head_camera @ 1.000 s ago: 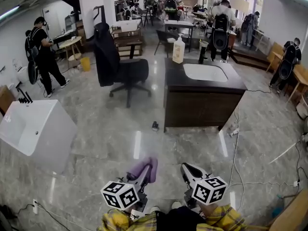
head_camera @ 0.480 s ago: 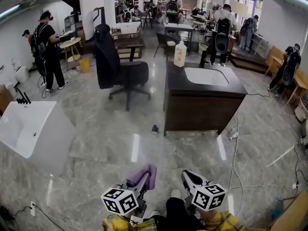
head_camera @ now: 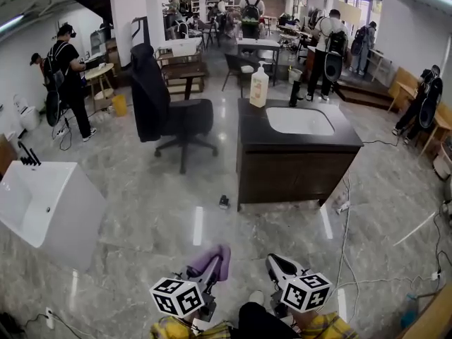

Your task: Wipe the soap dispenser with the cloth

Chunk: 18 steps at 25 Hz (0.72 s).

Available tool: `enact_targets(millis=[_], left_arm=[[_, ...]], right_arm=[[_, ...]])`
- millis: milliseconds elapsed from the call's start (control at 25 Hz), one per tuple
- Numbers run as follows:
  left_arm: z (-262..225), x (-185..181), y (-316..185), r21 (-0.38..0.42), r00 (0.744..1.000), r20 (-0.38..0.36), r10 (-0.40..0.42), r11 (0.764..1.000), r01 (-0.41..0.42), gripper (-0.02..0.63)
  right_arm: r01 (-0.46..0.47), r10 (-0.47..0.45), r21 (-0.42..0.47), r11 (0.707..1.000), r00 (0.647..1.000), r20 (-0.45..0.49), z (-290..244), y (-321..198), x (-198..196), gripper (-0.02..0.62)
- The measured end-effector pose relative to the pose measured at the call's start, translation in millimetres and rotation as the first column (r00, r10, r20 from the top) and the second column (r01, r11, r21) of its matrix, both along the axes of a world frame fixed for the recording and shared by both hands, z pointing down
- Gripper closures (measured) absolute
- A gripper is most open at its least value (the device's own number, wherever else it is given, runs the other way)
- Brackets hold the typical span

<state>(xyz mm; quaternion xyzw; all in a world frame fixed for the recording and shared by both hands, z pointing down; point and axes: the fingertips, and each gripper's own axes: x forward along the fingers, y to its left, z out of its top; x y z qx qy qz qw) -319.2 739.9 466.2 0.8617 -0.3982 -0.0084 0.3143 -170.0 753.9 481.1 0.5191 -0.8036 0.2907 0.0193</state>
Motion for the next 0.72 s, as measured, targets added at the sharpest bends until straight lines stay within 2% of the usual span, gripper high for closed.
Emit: enact_targets(millis=[360,720], left_arm=[[-6.6,58.7,-79.4,0.012,1.000,0.009,0.021,1.000,-0.021,0.557],[-15.0,113.6,-139.5,0.027,1.000,0.001,0.008,1.000,-0.008,0.557]], right_arm=[[-0.010,0.010,0.007,1.000,1.000,0.010,-3.9,-81.4,54.8,0.589],[0.025,-0.025,0.034,0.999,1.000,0.004,-12.0,-139.4,104.3,0.589]])
